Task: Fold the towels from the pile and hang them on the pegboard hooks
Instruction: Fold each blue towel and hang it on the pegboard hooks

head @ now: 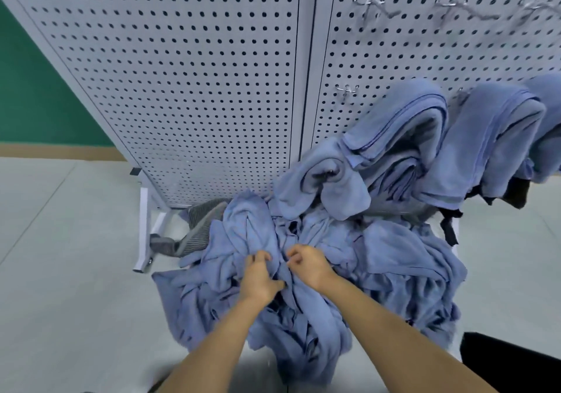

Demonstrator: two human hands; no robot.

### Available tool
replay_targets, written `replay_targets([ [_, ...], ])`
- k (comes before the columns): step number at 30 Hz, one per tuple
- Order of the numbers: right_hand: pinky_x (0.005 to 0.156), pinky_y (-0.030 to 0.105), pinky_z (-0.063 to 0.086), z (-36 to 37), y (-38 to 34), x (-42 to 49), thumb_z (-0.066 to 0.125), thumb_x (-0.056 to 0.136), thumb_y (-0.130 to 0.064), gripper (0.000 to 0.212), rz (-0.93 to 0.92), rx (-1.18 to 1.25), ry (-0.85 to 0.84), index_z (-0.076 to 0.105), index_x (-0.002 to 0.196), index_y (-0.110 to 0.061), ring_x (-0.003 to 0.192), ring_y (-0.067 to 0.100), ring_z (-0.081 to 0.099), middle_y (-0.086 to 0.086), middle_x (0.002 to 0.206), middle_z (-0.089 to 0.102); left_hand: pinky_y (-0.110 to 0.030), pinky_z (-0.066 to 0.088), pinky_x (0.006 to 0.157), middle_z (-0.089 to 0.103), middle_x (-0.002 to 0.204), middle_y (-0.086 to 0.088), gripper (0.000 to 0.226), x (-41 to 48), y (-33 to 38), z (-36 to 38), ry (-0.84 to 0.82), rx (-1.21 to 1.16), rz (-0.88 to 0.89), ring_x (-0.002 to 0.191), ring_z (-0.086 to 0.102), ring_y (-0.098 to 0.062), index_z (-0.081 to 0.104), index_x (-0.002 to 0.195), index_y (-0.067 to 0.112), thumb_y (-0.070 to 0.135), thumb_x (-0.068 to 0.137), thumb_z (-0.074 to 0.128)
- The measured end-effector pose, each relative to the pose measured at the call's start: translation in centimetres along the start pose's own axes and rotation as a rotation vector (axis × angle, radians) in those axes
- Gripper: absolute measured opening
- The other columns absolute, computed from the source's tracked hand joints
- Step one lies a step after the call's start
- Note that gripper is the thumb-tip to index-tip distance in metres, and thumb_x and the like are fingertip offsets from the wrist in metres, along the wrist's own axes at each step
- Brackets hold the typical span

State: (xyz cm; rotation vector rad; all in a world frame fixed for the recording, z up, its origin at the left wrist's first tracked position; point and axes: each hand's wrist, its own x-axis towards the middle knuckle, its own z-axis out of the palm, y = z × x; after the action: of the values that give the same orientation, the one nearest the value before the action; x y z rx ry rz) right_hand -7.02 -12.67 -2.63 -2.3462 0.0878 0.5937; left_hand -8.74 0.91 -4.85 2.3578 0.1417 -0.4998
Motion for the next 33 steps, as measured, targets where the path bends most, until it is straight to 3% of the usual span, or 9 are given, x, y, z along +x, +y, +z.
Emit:
replay_targets([
  [3, 0.057, 0.001, 0.035, 0.1, 0.4, 1.1, 0.047, 0.095, -0.001, 0.025, -0.003, 0.070, -0.016, 0.062, 0.114, 0.001, 0.076, 0.007, 0.051, 0.011, 0.102, 0.066, -0.027, 0.042, 0.068, 0.060, 0.085, -0.011, 0.016, 1.0, -0.7, -0.2, 0.109, -0.129, 0.033, 0.076, 0.056, -0.020, 0.060, 0.081, 0.012, -0.003, 0.082, 0.064],
  [5, 0.064, 0.003, 0.038, -0.2, 0.3, 1.2, 0.047, 0.095, -0.002, 0.027, -0.002, 0.119, -0.026, 0.060, 0.118, 0.001, 0.086, 0.009, 0.053, 0.013, 0.110, 0.064, -0.030, 0.035, 0.059, 0.047, 0.060, -0.009, 0.030, 1.2, -0.8, -1.5, 0.167, -0.176, 0.045, 0.060, 0.042, -0.017, 0.051, 0.062, 0.013, 0.000, 0.084, 0.065],
  [8, 0.080, 0.017, 0.041, -1.4, -0.9, 1.1, 0.051, 0.094, -0.002, 0.032, -0.026, 0.226, -0.071, 0.055, 0.125, -0.001, 0.093, 0.015, 0.051, 0.003, 0.102, 0.059, -0.030, 0.019, 0.053, 0.021, 0.052, -0.001, 0.051, 1.4, 0.6, -5.0, 0.270, -0.275, 0.056, 0.053, 0.021, -0.013, 0.029, 0.052, 0.017, 0.011, 0.090, 0.063],
  [13, 0.077, 0.021, 0.047, -5.6, -5.9, -2.5, 0.070, 0.084, -0.011, 0.050, -0.221, 0.270, -0.114, 0.050, 0.129, -0.012, 0.085, 0.010, 0.056, -0.003, 0.106, 0.055, -0.028, 0.035, 0.053, 0.036, 0.057, -0.005, 0.040, -0.8, 8.6, -11.6, 0.302, -0.525, -0.013, 0.054, 0.037, -0.018, 0.037, 0.060, 0.012, 0.016, 0.097, 0.052],
  [16, 0.063, 0.012, 0.041, -8.4, -9.3, -5.8, 0.070, 0.085, -0.015, 0.021, -0.321, 0.226, -0.089, 0.051, 0.088, -0.022, 0.065, -0.001, 0.045, -0.014, 0.077, 0.048, -0.025, 0.041, 0.056, 0.051, 0.071, -0.011, 0.030, -3.4, 13.3, -14.9, 0.311, -0.710, 0.012, 0.067, 0.050, -0.023, 0.047, 0.068, 0.012, 0.018, 0.096, 0.053],
  [20, 0.048, 0.015, 0.029, -11.7, -12.6, -10.3, 0.059, 0.093, -0.008, 0.040, -0.375, 0.265, 0.096, 0.038, 0.060, -0.016, 0.042, 0.001, 0.039, -0.003, 0.055, 0.037, -0.042, 0.051, 0.088, 0.061, 0.097, -0.013, 0.013, -8.3, 18.2, -18.6, 0.223, -0.927, 0.186, 0.091, 0.059, -0.024, 0.057, 0.088, 0.007, 0.017, 0.096, 0.055],
  [24, 0.050, 0.013, 0.036, -16.4, -14.8, -14.8, 0.053, 0.094, -0.004, 0.015, -0.389, 0.470, 0.278, 0.059, 0.081, 0.000, 0.060, 0.011, 0.046, 0.005, 0.067, 0.051, -0.032, 0.049, 0.094, 0.065, 0.104, 0.000, 0.016, -12.7, 20.6, -21.0, 0.084, -0.912, 0.468, 0.102, 0.060, -0.014, 0.060, 0.106, 0.012, 0.019, 0.092, 0.061],
  [29, 0.061, 0.019, 0.052, -22.5, -16.7, -19.6, 0.044, 0.096, 0.001, 0.024, -0.481, 0.722, 0.264, 0.060, 0.087, -0.014, 0.067, 0.005, 0.067, -0.004, 0.071, 0.069, -0.028, 0.048, 0.092, 0.057, 0.127, 0.008, 0.081, -14.2, 19.3, -19.8, -0.087, -0.585, 0.430, 0.113, 0.057, -0.011, 0.045, 0.131, 0.029, 0.036, 0.062, 0.087],
  [33, 0.081, 0.031, 0.057, -24.6, -17.4, -21.1, 0.049, 0.098, -0.008, 0.013, -0.516, 0.867, 0.250, 0.062, 0.096, -0.011, 0.085, 0.017, 0.068, 0.007, 0.089, 0.071, -0.024, 0.055, 0.072, 0.070, 0.103, -0.001, 0.042, -15.7, 20.5, -18.0, -0.068, -0.481, 0.384, 0.090, 0.067, -0.012, 0.060, 0.115, 0.015, 0.030, 0.079, 0.076],
])
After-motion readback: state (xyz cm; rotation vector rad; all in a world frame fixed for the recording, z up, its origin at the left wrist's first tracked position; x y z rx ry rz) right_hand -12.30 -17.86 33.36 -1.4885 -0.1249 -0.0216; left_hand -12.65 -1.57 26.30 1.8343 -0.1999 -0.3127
